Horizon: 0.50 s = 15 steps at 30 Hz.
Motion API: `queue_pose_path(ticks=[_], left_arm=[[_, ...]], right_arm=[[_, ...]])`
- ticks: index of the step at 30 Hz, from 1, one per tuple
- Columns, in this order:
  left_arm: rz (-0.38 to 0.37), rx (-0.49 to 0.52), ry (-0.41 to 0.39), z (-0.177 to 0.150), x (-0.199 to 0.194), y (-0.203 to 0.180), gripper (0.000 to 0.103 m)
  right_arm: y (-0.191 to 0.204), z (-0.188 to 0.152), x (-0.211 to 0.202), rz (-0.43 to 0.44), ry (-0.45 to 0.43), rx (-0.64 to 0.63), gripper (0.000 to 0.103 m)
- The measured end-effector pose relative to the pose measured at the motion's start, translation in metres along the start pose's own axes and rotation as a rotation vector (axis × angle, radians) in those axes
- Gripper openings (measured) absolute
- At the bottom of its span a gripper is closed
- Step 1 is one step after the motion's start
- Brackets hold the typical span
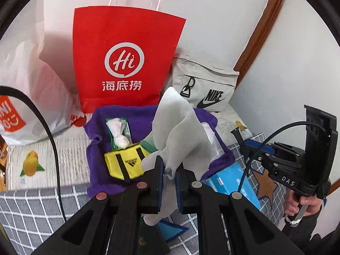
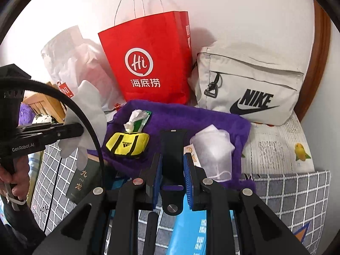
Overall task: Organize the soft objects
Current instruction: 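Carry the strap with the right tool while the left tool carries the glove to the towel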
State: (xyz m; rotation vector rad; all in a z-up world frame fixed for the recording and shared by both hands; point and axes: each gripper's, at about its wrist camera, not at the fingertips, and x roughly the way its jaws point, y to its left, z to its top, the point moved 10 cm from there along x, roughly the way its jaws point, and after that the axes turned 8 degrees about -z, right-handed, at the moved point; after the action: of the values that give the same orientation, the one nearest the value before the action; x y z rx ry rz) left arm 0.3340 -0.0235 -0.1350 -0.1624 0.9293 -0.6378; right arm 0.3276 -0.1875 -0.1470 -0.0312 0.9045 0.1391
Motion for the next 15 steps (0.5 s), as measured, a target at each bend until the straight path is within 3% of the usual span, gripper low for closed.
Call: queue_pose_path(ticks=[15], left_arm=[[0.004, 0.009, -0.032, 0.024, 0.02, 0.025, 0.01]], right_arm=[[-0.007, 0.026, 0.036, 0.01, 0.044, 0.023, 0.021]])
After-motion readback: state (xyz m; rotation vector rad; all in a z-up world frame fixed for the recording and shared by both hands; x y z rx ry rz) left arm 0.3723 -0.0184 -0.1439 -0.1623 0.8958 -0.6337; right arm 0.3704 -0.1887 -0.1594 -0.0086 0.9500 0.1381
